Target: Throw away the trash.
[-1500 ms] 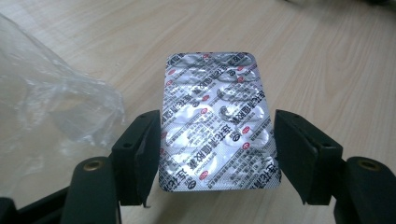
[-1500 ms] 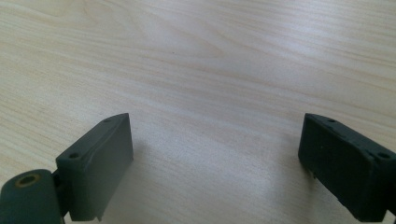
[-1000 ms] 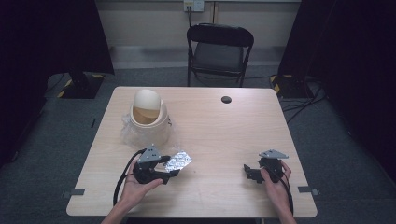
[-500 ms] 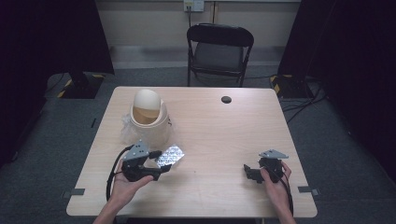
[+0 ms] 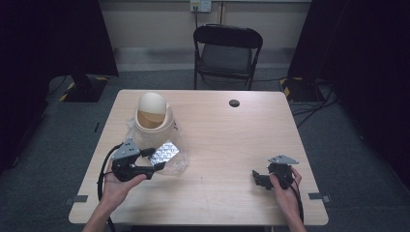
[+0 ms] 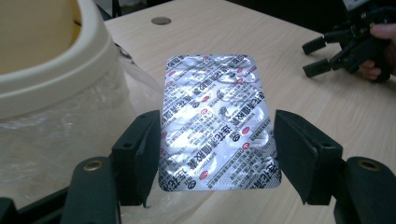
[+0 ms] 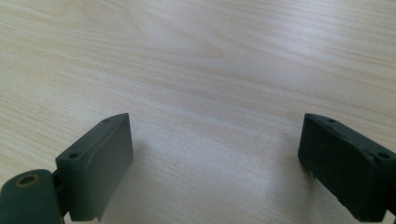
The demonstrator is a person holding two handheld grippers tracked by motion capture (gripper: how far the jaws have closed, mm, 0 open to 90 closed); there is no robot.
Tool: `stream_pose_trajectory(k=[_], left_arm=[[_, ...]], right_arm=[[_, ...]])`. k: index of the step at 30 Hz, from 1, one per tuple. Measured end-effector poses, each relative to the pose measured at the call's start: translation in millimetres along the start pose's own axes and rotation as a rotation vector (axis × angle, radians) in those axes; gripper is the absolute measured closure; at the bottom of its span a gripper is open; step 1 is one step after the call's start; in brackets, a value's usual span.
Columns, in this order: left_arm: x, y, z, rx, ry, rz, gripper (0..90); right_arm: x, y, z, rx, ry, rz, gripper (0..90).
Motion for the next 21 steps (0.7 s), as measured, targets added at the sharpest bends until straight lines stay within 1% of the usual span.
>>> stream_pose_trajectory(k=[2, 4, 7, 9, 11, 13, 16, 20, 21], left_arm=[[4.9, 1.8, -3.3, -0.013, 0.012, -0.014, 34.0], [10.9, 3.7, -6.9, -0.020, 0.025, -0.013, 34.1], [19.0, 7.1, -11.7, -0.036, 0.033, -0.017, 34.0], [24.2, 8.8, -13.0, -0.032, 0.044, -0.020, 34.0], [30.0, 10.1, -13.7, -0.022, 0.063, -0.012, 34.0], [34.3, 11.7, -14.8, -0.023, 0.069, -0.024, 34.0], [39.2, 14.7, -15.8, -0.013, 0.090, -0.014, 34.1], [50.8, 19.6, -14.0, -0.015, 0.109, -0.027, 34.0], [53.5, 20.5, -13.3, -0.009, 0.111, -0.030, 34.0]], right_arm=[[0.0, 0.0, 0.0, 0.000, 0.000, 0.000, 9.4], [0.0, 0.0, 0.0, 0.000, 0.000, 0.000, 9.4], [0.0, 0.0, 0.0, 0.000, 0.000, -0.001, 9.4], [0.0, 0.0, 0.0, 0.000, 0.000, -0.001, 9.4], [-0.1, 0.0, 0.0, 0.000, 0.000, -0.001, 9.4], [0.0, 0.0, 0.0, 0.000, 0.000, -0.001, 9.4], [0.0, 0.0, 0.0, 0.000, 0.000, -0.001, 9.4], [0.0, 0.0, 0.0, 0.000, 0.000, -0.001, 9.4], [0.0, 0.0, 0.0, 0.000, 0.000, -0.001, 9.4]])
Point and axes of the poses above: each handheld gripper's, and its own axes: z roughly forward along the jaws, y roughly out of its top, x roughly to its left, the point moved 2 cm from there along z, roughly forward along the jaws, and after that the axes turned 9 degrees about y, right-handed, at the moved point
